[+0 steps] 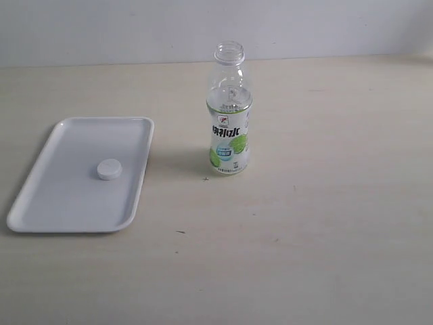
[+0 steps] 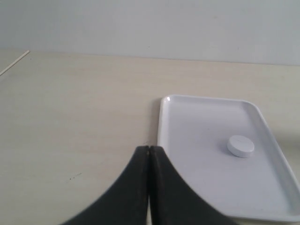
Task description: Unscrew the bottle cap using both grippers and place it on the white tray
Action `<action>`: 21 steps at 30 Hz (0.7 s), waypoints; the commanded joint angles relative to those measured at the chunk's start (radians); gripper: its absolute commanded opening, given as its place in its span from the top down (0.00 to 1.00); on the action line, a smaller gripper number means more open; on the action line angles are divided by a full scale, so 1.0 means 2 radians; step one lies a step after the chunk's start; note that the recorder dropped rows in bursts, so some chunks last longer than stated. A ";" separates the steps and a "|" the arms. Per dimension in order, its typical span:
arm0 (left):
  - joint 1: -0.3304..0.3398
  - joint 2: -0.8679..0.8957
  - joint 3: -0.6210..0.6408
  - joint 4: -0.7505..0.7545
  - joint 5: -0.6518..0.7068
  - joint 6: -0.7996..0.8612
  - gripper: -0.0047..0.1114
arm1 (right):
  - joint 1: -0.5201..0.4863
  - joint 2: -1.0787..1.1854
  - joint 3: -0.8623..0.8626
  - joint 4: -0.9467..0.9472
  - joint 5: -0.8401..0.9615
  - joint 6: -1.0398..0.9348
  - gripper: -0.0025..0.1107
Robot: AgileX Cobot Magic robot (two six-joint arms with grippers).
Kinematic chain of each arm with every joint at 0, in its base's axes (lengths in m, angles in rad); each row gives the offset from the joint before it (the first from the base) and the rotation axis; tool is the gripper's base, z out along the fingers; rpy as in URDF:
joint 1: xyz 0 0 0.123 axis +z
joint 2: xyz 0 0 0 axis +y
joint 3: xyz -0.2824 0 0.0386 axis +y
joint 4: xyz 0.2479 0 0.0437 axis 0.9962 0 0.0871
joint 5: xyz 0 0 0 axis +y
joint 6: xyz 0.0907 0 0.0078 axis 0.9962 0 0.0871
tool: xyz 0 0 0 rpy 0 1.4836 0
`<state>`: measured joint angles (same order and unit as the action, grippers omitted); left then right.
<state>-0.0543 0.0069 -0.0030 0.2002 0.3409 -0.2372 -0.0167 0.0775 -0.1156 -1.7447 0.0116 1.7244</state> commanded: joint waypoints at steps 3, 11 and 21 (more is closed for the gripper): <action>0.001 -0.003 0.002 0.001 -0.002 0.001 0.96 | -0.003 -0.006 0.005 0.000 -0.001 0.008 0.10; 0.001 -0.003 0.002 0.001 -0.002 0.001 0.96 | -0.003 -0.006 0.004 0.465 0.115 -0.360 0.10; 0.001 -0.003 0.002 0.001 -0.002 0.001 0.96 | -0.016 -0.039 0.020 0.799 0.139 -0.818 0.10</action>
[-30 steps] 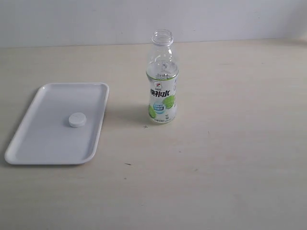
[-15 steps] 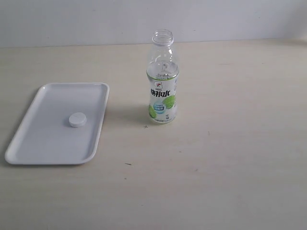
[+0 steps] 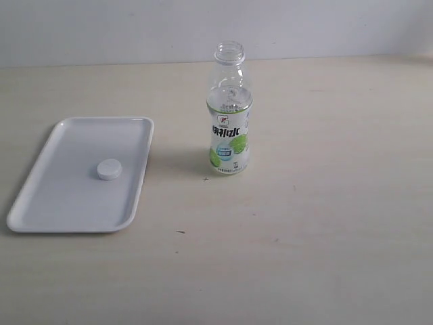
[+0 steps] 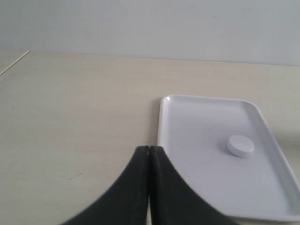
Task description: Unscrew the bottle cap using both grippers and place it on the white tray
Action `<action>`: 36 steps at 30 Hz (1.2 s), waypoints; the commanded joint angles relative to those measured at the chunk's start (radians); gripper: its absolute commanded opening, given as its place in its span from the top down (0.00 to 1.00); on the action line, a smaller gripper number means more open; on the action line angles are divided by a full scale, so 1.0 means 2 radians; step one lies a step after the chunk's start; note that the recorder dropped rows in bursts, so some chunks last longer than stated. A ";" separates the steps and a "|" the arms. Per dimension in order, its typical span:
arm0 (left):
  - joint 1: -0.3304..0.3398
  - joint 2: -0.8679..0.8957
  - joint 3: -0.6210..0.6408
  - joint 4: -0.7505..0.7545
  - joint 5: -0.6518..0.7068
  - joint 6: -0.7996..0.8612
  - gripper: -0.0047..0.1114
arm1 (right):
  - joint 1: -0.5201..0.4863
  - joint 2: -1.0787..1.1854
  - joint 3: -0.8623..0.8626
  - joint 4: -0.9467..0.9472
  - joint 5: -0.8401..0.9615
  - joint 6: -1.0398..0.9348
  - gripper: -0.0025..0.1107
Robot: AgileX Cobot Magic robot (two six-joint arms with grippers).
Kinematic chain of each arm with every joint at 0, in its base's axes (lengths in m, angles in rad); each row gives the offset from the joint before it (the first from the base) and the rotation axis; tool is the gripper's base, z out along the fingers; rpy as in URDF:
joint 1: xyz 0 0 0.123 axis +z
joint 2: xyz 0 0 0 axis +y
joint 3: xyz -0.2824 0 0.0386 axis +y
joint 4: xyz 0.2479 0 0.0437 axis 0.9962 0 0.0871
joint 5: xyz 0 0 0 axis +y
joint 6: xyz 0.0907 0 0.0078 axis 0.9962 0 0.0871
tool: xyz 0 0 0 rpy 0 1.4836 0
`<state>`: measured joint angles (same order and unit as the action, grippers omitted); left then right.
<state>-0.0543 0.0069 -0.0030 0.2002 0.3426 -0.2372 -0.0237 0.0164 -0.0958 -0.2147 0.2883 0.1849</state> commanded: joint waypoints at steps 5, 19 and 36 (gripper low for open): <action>0.001 -0.003 0.002 0.001 -0.003 0.001 0.96 | -0.032 -0.008 0.030 0.040 0.000 -0.047 0.10; 0.001 -0.003 0.002 0.001 -0.003 0.001 0.96 | -0.031 -0.008 0.048 0.054 -0.003 -0.053 0.10; 0.001 -0.003 0.002 0.001 -0.003 0.001 0.96 | -0.031 -0.008 0.048 0.055 -0.003 -0.053 0.10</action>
